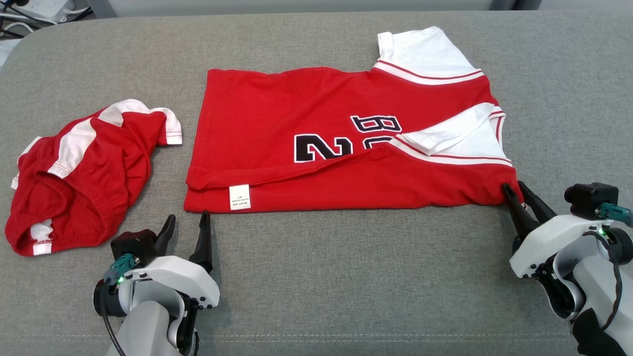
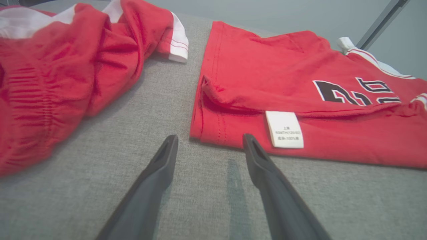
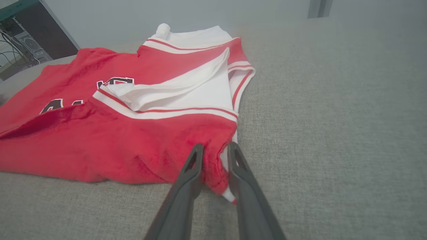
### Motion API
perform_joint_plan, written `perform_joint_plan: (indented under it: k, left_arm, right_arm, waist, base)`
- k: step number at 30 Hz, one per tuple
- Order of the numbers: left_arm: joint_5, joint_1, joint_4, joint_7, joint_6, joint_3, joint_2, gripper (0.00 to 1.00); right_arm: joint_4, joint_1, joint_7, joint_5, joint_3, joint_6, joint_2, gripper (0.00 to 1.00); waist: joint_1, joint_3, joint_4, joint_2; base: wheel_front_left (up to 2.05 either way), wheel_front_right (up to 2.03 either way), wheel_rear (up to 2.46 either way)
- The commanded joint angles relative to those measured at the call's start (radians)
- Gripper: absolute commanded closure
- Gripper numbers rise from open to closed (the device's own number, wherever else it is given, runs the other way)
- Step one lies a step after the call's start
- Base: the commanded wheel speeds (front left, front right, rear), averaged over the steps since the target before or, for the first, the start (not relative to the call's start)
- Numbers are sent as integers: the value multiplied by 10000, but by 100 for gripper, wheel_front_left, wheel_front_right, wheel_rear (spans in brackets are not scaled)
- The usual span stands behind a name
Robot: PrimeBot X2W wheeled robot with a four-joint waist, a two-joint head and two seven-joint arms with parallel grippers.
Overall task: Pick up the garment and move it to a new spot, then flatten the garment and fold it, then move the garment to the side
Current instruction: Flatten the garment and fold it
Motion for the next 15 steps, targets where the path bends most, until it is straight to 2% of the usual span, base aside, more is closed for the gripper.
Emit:
perform_joint_plan:
  k: [1,2,3,4,15]
  left_arm:
    - [-47,-119,-218,-132,89,247,264,0]
    - [-53,-138,-207,-132,88,237,264,0]
    - [-54,-164,-190,-132,87,226,264,0]
    - [-63,-198,-165,-132,85,221,264,0]
    - [-245,-991,478,-132,-187,334,324,0]
  right_arm:
    - [-88,-120,-49,132,201,-30,-140,67]
    - [-50,-131,-39,189,268,-30,-154,75]
    - [-19,-138,-30,252,329,-30,-166,97]
    - [2,-143,-33,309,387,-30,-185,100]
    - [104,-183,-147,645,856,-30,-390,100]
  waist:
    - [0,1,-2,0]
    - [0,1,-1,0]
    - [0,2,1,0]
    - [0,7,1,0]
    - [0,151,-128,0]
  base:
    - [0,0,0]
    - [0,0,0]
    - [0,0,0]
    - [0,0,0]
    - [0,0,0]
